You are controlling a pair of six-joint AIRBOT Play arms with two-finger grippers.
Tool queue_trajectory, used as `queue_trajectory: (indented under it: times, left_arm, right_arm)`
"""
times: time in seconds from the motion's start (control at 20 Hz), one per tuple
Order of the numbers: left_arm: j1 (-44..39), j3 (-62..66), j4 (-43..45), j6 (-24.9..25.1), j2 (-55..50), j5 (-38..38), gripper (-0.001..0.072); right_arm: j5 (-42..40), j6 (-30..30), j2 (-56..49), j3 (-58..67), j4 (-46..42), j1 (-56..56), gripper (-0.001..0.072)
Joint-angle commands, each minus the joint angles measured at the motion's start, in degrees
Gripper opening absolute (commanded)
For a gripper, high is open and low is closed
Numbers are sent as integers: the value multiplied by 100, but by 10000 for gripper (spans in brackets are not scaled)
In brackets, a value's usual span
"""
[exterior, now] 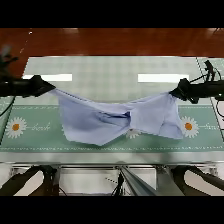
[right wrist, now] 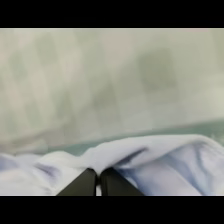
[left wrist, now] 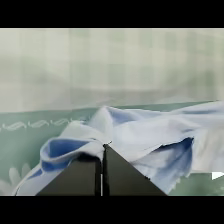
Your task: Fold the shirts.
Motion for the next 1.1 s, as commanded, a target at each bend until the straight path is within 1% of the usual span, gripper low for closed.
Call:
queue_trajectory:
  times: [0.0, 0.05, 0.1, 0.15, 0.2, 0.25, 0.3, 0.35, 0.4, 0.45, 0.55, 0.6, 0.65, 0.7, 0.8, 0.95, 1.05]
  left_arm:
    - [-520, -28, -4, 184, -1115, 957, 18]
    - [-570, -28, -9, 181, -1390, 988, 18]
    - [-570, -28, -22, 181, -1604, 964, 19]
    - [-553, -22, -22, 181, -1786, 866, 21]
    - [-498, -11, -22, 184, -1891, 758, 33]
    - [-372, 24, -13, 186, -1926, 568, 129]
    - [-164, 103, -15, 181, -1910, 313, 327]
    - [81, 229, -13, 181, -1899, -61, 493]
    - [374, 382, -15, 181, -1888, -555, 527]
    - [708, 527, -13, 184, -1862, -1121, 527]
    - [1283, 496, 4, 184, -1657, -1878, 525]
    - [1486, 345, 4, 186, -1499, -2138, 525]
    - [1637, 79, 39, 212, -1292, -2343, 525]
    - [1731, -271, 114, 297, -1069, -2465, 525]
    - [1766, -1093, 129, 424, -640, -2450, 526]
    - [1646, -2107, 127, 682, -319, -2225, 528]
    - [1537, -2505, 125, 680, -332, -1899, 529]
  right_arm:
    - [-1193, -146, -673, -13, 590, 0, 21]
    - [-1292, -212, -743, -13, 588, 0, 22]
    - [-1340, -348, -789, -13, 588, 0, 60]
    - [-1351, -514, -796, -13, 581, -2, 136]
    - [-1285, -686, -793, 13, 577, -17, 180]
    - [-1054, -852, -793, 107, 581, -68, 258]
    - [-719, -1058, -793, 249, 577, -168, 339]
    - [-221, -1316, -793, 463, 538, -323, 397]
    - [310, -1508, -793, 706, 407, -509, 398]
    - [857, -1554, -793, 975, 111, -713, 399]
    - [2028, -1550, -793, 1471, -975, -1172, 399]
    - [2277, -1432, -745, 1510, -1364, -1399, 398]
    - [2282, -1276, -669, 1425, -1508, -1637, 398]
    - [2282, -1290, -601, 1290, -1504, -1858, 399]
    - [2234, -1296, -544, 994, -1491, -2175, 399]
    - [2192, -1453, -544, 619, -1456, -2262, 400]
    - [2146, -1589, -544, 540, -1217, -2262, 400]
